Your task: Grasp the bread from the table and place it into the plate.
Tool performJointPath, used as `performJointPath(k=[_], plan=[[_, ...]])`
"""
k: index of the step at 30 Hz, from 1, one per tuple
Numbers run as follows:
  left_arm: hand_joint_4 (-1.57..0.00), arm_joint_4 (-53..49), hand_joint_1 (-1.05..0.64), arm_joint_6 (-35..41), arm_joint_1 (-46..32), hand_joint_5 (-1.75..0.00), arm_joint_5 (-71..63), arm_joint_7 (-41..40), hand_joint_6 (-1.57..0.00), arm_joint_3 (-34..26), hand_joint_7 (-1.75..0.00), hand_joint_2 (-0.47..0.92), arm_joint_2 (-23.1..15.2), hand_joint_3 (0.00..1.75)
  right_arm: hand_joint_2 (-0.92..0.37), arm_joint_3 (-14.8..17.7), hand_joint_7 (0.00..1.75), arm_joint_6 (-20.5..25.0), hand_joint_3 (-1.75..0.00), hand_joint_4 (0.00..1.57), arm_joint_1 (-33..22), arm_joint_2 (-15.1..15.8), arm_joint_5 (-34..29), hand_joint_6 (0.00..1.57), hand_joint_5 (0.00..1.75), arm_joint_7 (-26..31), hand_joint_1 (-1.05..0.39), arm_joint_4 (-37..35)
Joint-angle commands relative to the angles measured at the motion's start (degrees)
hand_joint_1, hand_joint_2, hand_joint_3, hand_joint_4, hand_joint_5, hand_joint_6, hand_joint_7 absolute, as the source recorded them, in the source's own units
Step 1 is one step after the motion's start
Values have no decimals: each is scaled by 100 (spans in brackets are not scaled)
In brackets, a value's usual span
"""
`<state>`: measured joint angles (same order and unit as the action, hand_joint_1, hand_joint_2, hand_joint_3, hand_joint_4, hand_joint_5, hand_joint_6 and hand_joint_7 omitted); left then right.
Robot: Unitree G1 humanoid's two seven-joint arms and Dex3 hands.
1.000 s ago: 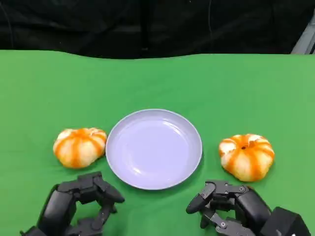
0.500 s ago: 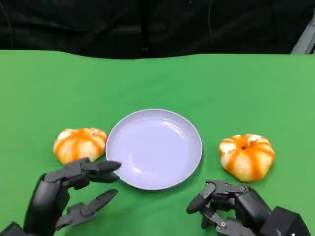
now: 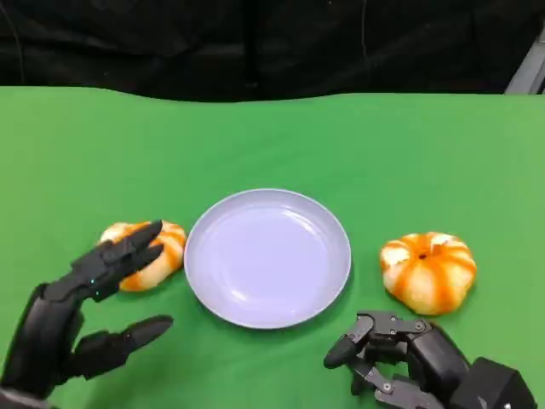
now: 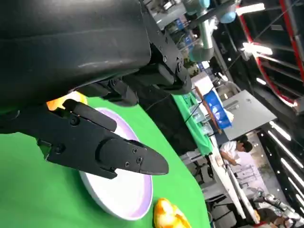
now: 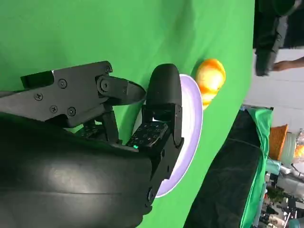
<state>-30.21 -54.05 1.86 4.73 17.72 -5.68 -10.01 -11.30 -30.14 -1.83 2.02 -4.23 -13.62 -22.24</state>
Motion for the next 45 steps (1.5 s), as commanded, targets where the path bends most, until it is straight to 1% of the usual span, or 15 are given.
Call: performJointPath(k=[1,3,5,8,11,14,18,23,28,34,45], plan=[[-44,-135,-62,-23,253,-1,-1110,-836,-41,-296,-1,92,-365,20,-92,46,104,-62,-49,66,30,41,1,80,160,46,-7,-8],[-44,-126,-60,29,320,-1,-1647,-1254,-45,-341,-2,92,-469,20,-92,42,104,-71,-48,66,28,41,7,79,161,44,-8,-12],[-45,-132,-59,53,341,-1,-1894,-1512,-46,-319,-2,92,-514,21,-92,41,104,-79,-48,66,30,39,10,79,161,45,-8,-18],[-44,-86,-57,255,485,-1,-3330,-2576,-46,-235,-2,92,-888,21,-92,34,103,-75,-48,66,22,46,3,79,160,41,-8,-18],[-44,-74,-57,562,625,-1,-4225,-3383,-48,0,-2,92,-1131,15,-92,34,103,-103,-48,65,13,48,7,79,159,39,-8,-32],[-44,-155,-57,863,776,0,-4744,-3954,-50,292,-2,92,-1317,11,-92,33,103,-120,-48,66,13,46,-4,80,158,52,-7,-46],[-45,-440,-58,1181,1060,0,-5064,-4394,-54,709,-2,92,-1505,5,-92,32,103,-112,-48,66,15,44,-24,80,157,68,-8,-46],[-46,-667,-66,1702,1286,-1,-5153,-4491,-54,1148,-1,92,-1601,5,-92,31,101,-124,-48,67,20,45,-27,80,156,65,-9,-69],[-46,-930,-77,1956,1497,0,-5025,-4330,-53,1468,0,92,-1621,11,-92,34,101,-175,-47,67,48,40,-37,81,155,77,-9,-134],[-45,-1308,-82,2027,1721,0,-4809,-4212,-51,1771,0,92,-1593,14,-92,34,101,-124,-47,66,34,30,-32,81,155,77,-9,-106],[-46,-2178,-84,1984,2173,0,-4426,-4029,-49,2171,0,92,-1458,17,-92,32,100,-134,-47,67,-22,48,-37,81,154,77,-9,-31]])
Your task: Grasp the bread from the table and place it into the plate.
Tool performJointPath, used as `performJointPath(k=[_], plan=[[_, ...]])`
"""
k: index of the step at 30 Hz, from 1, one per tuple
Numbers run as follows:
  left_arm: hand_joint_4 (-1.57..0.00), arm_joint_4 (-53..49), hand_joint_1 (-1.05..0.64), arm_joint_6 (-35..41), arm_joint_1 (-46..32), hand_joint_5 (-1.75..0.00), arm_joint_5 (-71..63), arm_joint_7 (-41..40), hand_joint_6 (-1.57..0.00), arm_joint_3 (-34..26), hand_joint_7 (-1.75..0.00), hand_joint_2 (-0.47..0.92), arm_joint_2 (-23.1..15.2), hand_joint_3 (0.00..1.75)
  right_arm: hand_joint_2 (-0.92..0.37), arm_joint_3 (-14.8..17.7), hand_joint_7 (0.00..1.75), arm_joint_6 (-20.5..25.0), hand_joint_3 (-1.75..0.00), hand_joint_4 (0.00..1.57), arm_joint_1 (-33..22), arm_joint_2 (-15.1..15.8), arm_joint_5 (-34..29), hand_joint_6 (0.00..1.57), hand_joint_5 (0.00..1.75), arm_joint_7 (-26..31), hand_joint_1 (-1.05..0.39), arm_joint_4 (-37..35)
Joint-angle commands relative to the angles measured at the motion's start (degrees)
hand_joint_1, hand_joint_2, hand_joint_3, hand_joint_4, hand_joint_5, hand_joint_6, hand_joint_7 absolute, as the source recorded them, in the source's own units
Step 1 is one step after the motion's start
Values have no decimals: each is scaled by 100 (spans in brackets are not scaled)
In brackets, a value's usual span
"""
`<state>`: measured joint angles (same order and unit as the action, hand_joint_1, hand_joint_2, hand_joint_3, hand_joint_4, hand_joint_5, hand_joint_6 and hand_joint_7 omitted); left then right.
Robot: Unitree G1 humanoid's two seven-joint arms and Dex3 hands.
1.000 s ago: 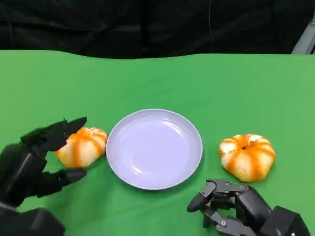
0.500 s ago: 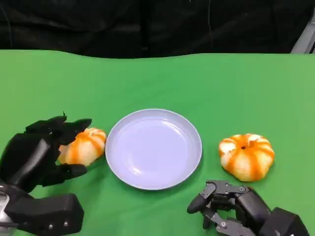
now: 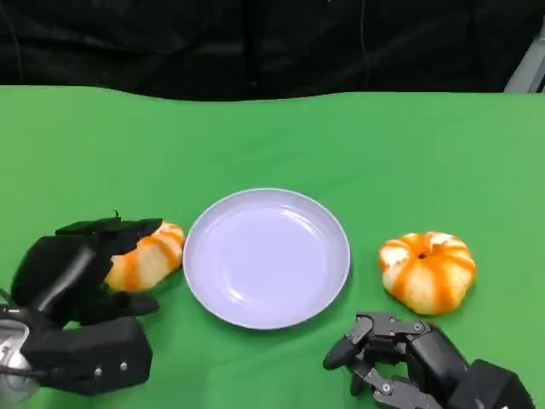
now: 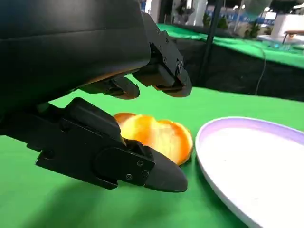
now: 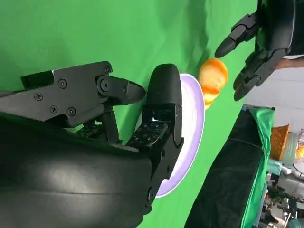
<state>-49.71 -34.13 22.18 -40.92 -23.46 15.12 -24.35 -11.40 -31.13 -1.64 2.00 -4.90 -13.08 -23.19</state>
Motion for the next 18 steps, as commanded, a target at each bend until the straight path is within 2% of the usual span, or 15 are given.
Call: performJointPath(k=[1,18], plan=[[-46,-250,-84,-15,154,0,158,78,-49,117,0,92,-30,17,-92,42,100,-35,-47,67,-41,51,29,81,154,23,-10,65],[-48,-1715,-74,301,1072,-1,239,145,-50,641,-1,92,355,18,-92,44,93,-40,-46,70,-42,74,32,83,144,-11,-10,43]])
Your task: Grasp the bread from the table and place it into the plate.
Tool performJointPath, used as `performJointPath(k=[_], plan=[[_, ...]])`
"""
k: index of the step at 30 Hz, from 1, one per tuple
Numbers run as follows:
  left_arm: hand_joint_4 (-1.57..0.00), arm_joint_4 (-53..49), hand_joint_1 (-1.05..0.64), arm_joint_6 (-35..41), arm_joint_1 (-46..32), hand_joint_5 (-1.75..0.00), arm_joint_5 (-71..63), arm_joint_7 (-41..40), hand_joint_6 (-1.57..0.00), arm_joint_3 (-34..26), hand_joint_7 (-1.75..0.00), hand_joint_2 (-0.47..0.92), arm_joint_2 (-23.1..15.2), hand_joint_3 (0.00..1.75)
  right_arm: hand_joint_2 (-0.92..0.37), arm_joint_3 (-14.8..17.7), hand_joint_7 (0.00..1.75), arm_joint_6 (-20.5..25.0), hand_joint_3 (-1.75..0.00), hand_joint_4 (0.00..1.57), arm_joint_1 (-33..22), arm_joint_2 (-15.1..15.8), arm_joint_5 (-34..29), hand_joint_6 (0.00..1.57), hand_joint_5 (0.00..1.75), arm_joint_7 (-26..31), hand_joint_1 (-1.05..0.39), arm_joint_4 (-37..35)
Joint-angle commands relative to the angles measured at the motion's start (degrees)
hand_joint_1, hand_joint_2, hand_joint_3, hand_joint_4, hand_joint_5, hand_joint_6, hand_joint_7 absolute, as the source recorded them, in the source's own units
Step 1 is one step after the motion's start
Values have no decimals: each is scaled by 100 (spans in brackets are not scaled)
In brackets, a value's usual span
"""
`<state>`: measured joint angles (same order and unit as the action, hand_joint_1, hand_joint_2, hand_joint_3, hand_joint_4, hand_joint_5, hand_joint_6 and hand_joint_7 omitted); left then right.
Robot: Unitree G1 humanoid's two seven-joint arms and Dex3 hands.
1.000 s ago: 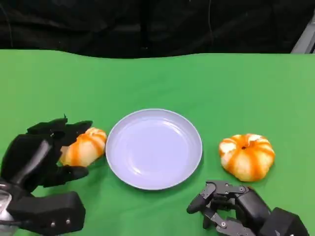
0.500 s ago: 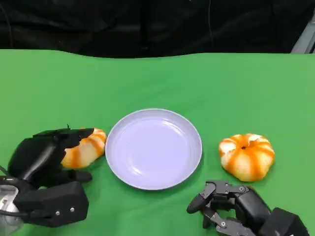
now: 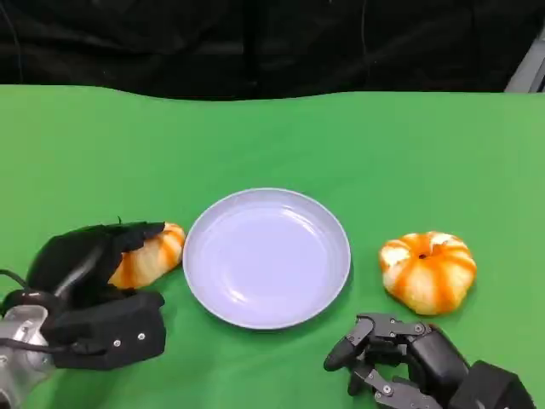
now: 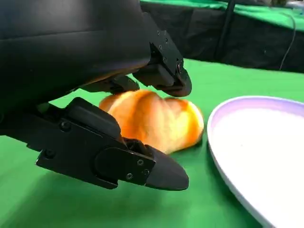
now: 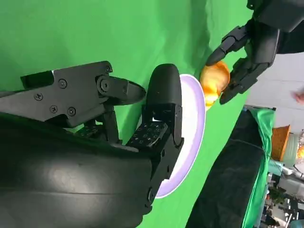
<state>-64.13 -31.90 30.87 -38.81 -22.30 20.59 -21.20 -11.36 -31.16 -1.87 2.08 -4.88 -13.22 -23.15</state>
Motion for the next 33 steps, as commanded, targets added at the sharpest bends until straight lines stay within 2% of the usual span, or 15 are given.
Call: performJointPath(k=[1,7,8,11,14,21,26,28,30,33], plan=[[-48,-329,-73,77,236,-1,27,17,-50,118,-1,92,53,17,-92,41,93,-35,-46,70,-19,61,38,83,144,1,-11,38],[-50,-492,-66,52,317,-1,69,-18,-50,216,0,92,92,15,-92,47,93,-20,-47,70,-37,45,56,83,145,10,-10,58],[-52,-506,-51,53,321,-1,86,-10,-51,222,0,91,99,11,-92,46,93,-40,-47,70,-38,49,39,84,145,24,-10,56],[-54,-517,-27,29,313,-1,138,17,-52,221,0,88,99,3,-92,47,93,-36,-47,70,-47,41,37,84,146,39,-9,69],[-56,-514,-11,39,302,-1,128,-20,-53,244,-1,88,90,1,-92,45,92,-31,-47,70,-37,44,45,84,147,25,-10,41],[-58,-526,-1,88,299,-1,120,-18,-56,294,-1,89,79,1,-92,49,93,-29,-47,69,-25,38,54,84,148,23,-11,29],[-61,-516,0,142,313,-2,98,9,-59,348,-2,87,50,0,-92,47,93,-4,-46,69,-17,28,54,84,149,26,-12,21],[-67,-516,-2,182,311,-3,120,-17,-65,344,-3,87,66,0,-92,41,94,-24,-47,69,-12,35,27,84,150,38,-11,19],[-77,-531,-2,186,309,-5,198,1,-77,291,-5,88,96,1,-92,41,95,-40,-47,69,-7,34,27,84,151,38,-11,6],[-111,-570,-3,212,311,-15,302,-119,-114,230,-9,91,151,1,-92,47,96,-50,-47,69,-3,25,50,84,153,30,-10,-12]])
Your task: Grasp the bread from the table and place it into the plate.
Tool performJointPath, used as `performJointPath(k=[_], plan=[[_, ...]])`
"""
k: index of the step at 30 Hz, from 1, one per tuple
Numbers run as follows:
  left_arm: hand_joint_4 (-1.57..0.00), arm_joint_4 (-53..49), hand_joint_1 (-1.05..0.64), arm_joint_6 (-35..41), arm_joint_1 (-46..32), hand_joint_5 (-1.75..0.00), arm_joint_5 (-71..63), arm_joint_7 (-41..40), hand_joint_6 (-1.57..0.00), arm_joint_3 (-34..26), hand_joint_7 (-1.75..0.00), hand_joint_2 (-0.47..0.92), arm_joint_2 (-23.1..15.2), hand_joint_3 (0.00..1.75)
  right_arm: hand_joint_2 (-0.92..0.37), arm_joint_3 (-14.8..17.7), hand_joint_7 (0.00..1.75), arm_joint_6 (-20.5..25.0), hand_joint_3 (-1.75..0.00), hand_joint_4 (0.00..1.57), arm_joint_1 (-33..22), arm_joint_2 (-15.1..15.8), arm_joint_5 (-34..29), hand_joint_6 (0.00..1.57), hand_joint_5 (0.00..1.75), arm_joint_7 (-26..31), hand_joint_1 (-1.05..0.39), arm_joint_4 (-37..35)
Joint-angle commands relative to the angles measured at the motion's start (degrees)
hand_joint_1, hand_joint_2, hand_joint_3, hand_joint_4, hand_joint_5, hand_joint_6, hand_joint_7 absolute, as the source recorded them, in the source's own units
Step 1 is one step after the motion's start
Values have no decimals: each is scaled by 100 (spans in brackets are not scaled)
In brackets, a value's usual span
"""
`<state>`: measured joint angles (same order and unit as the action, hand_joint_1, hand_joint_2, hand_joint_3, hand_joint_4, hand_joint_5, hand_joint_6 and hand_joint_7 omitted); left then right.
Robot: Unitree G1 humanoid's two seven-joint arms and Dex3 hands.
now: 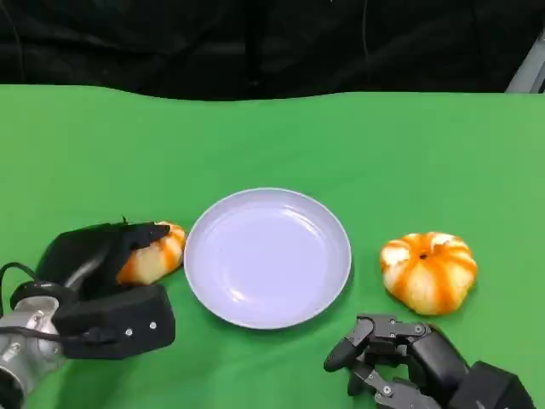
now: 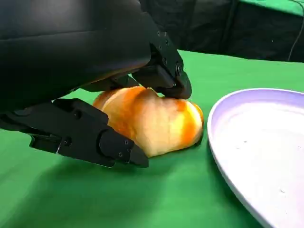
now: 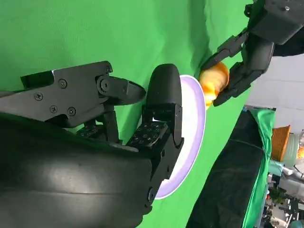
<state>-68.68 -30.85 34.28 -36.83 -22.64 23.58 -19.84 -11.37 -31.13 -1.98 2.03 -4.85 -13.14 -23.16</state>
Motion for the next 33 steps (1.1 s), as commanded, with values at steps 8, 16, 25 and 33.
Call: performJointPath(k=[8,16,25,33], plan=[[-72,-119,-9,384,-38,-125,131,-669,-129,-111,-3,89,116,1,-92,49,98,-35,-48,67,-14,46,49,83,155,9,-10,29],[-79,-144,-9,468,-59,-110,224,-1146,-128,-245,-1,84,192,0,-92,74,97,-67,-46,67,9,58,66,82,154,3,-11,-45],[-71,-70,-8,469,-82,-127,245,-1652,-130,-352,-1,83,162,0,-92,82,95,-162,-45,68,57,62,51,83,148,2,-11,-162],[-87,173,-2,-61,-232,-97,332,-1982,-132,-507,-1,84,38,0,-92,86,95,-187,-46,69,67,61,47,83,147,-2,-10,-189]])
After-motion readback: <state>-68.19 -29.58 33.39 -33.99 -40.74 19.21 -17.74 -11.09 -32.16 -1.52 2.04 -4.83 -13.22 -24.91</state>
